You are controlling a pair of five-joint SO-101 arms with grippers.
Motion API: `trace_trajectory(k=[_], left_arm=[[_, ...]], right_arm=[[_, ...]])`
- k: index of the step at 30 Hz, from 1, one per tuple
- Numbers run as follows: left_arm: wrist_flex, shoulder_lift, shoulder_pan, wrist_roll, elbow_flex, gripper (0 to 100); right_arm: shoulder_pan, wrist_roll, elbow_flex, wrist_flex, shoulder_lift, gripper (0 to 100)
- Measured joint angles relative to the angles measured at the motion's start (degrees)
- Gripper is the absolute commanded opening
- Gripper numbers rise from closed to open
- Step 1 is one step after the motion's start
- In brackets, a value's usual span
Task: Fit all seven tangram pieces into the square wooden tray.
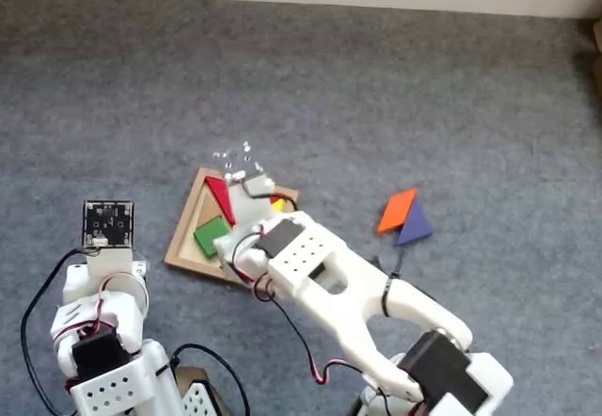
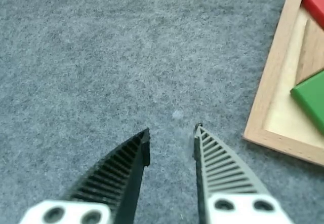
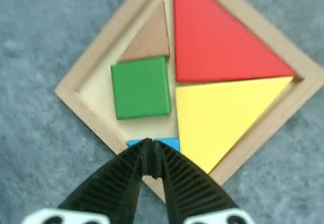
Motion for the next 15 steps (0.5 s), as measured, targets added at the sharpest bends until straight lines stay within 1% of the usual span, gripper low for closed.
trace_trajectory(k=[3,7,11,15], left_arm=[[0.00,0.00,0.00,0.00,0.00,16],[0.00,0.00,-0.09,0.00,0.00,16],[0.00,0.00,-0.09,0.00,0.00,16],[0.00,0.00,-0.09,0.00,0.00,16]], right_arm=[[0.26,0.00,0.00,-4.75,-0.35,0.5],[0.26,0.00,0.97,-15.74,0.44,0.5],[0.26,0.00,1.41,-24.18,6.86,0.5],[0.26,0.00,1.41,-30.42,13.45,0.5]])
